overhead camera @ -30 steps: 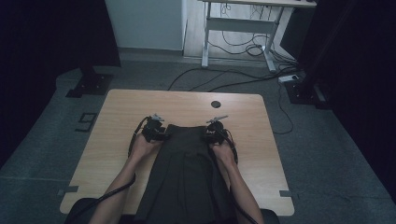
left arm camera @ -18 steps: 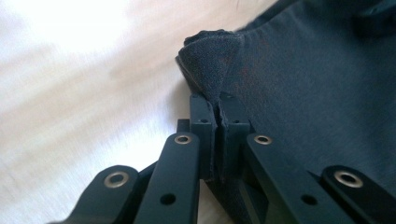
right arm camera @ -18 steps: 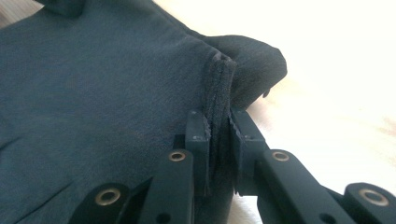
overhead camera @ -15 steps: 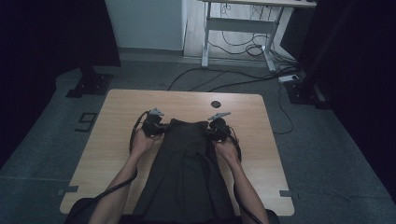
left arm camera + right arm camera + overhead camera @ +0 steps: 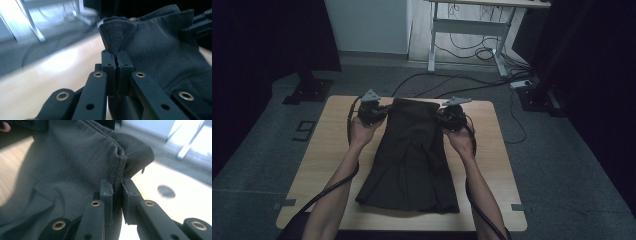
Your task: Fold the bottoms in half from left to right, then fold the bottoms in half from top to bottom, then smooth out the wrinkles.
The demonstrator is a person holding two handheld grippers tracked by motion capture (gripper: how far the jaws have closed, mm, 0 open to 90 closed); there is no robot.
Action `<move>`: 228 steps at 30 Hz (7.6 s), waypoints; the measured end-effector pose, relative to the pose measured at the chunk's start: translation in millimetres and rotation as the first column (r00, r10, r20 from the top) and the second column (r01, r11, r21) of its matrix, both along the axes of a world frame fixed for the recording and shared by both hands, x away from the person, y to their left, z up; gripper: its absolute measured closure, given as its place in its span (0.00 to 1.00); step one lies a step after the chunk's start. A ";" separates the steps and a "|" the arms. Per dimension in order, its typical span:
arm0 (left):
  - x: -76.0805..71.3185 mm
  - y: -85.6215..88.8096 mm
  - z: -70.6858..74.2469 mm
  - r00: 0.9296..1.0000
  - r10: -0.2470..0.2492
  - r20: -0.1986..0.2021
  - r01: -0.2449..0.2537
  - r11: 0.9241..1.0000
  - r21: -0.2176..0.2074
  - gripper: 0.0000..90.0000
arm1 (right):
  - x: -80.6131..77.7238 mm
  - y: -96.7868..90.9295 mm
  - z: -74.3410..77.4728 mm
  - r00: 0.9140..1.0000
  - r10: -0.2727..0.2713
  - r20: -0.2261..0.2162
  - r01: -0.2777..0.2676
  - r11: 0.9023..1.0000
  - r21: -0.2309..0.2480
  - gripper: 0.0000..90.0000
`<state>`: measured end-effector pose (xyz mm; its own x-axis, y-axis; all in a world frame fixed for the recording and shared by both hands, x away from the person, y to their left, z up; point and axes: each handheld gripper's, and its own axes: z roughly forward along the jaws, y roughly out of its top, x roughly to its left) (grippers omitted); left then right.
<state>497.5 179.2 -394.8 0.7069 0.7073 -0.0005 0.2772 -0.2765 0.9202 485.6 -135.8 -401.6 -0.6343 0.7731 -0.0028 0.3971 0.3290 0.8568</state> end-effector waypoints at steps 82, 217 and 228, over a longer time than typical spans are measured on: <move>-138.6 3.3 -132.2 0.953 0.000 -0.302 0.076 0.968 0.240 0.17 | -131.1 -7.8 -129.2 0.971 0.018 -0.240 -0.040 0.995 -0.087 0.18; -125.3 59.5 -97.0 0.978 0.067 -0.196 -0.016 0.968 0.252 0.00 | -120.4 -44.4 -79.8 0.989 0.018 -0.147 -0.040 0.988 -0.150 0.00; -137.7 69.1 -137.4 0.960 0.070 -0.271 0.007 0.962 0.272 0.00 | -133.9 -69.7 -118.1 0.981 -0.068 -0.184 0.042 0.989 -0.142 0.00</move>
